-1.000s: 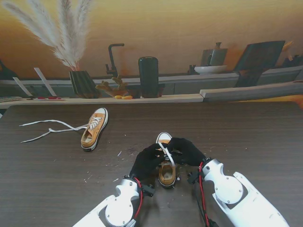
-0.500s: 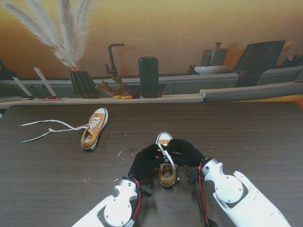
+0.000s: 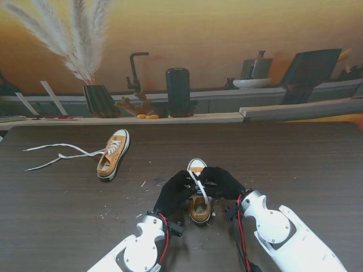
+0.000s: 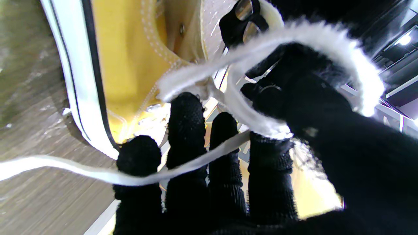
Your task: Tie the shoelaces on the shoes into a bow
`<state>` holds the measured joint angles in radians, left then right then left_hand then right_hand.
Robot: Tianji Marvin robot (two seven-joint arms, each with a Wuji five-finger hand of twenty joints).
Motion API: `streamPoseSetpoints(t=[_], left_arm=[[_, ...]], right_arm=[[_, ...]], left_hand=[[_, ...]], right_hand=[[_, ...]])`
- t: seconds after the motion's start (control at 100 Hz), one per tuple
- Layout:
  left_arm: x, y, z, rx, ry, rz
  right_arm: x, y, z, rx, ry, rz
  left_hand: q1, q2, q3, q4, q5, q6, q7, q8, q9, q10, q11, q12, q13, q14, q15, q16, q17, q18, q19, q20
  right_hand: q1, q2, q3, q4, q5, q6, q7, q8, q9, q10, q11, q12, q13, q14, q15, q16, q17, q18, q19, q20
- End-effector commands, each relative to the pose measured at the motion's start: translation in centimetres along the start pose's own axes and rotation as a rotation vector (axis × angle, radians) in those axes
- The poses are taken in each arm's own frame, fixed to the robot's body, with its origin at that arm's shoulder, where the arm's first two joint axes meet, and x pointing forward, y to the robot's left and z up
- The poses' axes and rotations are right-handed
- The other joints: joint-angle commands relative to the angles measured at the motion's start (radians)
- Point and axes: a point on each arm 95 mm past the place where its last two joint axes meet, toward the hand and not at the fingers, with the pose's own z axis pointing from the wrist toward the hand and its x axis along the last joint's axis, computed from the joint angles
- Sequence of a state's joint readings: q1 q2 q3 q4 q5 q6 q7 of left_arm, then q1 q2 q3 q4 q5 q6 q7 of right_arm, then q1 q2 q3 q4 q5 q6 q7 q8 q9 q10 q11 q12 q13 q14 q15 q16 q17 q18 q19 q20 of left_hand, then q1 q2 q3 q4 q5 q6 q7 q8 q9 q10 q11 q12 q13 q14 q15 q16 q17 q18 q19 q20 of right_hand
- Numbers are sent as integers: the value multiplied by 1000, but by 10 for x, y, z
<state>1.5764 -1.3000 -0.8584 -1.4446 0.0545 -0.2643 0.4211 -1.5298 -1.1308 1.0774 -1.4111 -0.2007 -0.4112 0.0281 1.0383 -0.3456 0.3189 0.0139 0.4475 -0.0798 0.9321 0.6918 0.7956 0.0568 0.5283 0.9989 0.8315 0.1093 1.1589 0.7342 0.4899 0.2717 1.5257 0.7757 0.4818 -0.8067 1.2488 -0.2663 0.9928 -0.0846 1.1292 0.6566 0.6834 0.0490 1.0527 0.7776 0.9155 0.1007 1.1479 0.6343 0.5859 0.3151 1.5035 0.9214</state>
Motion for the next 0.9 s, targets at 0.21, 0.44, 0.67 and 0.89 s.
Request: streamPoseSetpoints(t=[0.21, 0.44, 0.67, 0.89], left_arm=[[-1, 2, -3, -47, -8, 26], [-4, -1, -5, -55, -28, 19], [-4, -2, -4, -9, -29, 12], [-2, 1, -3, 9, -3, 1]], right_arm=[[2, 1, 0, -6, 5, 4], [2, 1, -1, -16, 6, 9], [2, 0, -2, -18, 11, 10], [3, -1, -2, -11, 14, 8]], left_hand=[[-128, -28, 196, -7, -57, -17, 159, 134, -74, 3, 34, 11, -40, -14, -9, 34, -23, -2, -19, 39], [-158, 24, 225, -21, -139, 17, 204, 223, -127, 16, 77, 18, -62, -4, -18, 37, -39, 3, -29, 49], [-115, 31, 167, -21, -147, -12, 175, 208, -124, 8, 86, 20, -67, -7, -17, 39, -44, -8, -35, 62], [-108, -24, 74, -9, -33, -125, -273, -151, -74, -29, 39, 8, -69, -27, -20, 34, -60, -30, -48, 52]], right_hand=[[16, 7, 38, 38, -22, -19, -27, 20, 29, -13, -10, -3, 22, 2, -2, 6, 12, -21, 11, 17], [19, 8, 37, 37, -22, -18, -27, 20, 29, -12, -12, -3, 22, 3, -3, 7, 13, -20, 11, 17], [20, 10, 36, 37, -22, -19, -28, 20, 30, -13, -12, -2, 22, 2, -3, 7, 13, -19, 11, 17], [18, 12, 33, 35, -23, -21, -29, 19, 30, -13, -13, -2, 22, 2, -4, 8, 13, -18, 11, 17]])
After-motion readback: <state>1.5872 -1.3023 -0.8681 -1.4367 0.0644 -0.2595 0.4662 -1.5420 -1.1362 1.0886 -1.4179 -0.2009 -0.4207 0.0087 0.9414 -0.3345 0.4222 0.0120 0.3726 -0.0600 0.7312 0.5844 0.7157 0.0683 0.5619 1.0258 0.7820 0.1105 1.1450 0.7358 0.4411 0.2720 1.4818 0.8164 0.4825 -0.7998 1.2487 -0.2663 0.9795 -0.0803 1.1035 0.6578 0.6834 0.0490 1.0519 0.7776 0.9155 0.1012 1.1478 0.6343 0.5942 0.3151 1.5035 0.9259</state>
